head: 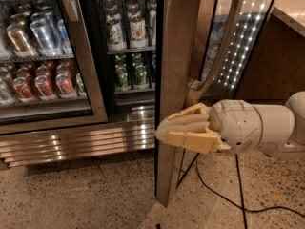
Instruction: Open right fridge door
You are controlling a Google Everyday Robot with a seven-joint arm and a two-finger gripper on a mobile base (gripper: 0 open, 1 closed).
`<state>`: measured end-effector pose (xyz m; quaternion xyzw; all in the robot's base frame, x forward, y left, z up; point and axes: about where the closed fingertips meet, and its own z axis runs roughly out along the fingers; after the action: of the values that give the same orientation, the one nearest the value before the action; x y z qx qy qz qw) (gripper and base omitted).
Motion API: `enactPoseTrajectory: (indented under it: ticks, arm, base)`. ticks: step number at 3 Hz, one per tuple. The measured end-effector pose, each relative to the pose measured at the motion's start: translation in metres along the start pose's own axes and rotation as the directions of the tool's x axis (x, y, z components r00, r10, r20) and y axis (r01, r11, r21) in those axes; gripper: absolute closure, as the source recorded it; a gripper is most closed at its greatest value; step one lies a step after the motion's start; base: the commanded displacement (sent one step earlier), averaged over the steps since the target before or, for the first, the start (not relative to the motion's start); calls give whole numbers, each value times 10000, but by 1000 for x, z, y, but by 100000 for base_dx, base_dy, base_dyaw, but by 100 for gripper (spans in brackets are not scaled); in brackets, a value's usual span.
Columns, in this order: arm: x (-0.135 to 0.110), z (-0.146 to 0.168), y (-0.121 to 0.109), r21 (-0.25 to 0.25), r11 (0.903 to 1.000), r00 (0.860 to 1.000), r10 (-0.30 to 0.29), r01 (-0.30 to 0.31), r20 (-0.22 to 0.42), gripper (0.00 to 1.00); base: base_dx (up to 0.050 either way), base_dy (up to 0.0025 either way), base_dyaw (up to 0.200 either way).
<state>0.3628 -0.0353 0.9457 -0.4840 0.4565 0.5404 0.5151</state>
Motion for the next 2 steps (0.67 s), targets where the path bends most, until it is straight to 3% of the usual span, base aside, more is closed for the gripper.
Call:
enactPoseTrajectory:
  ticks: [2]
  arm:
    - [0,0,0,0,10000,10000,0,0,0,100]
  base:
    - [-4996,-3,26]
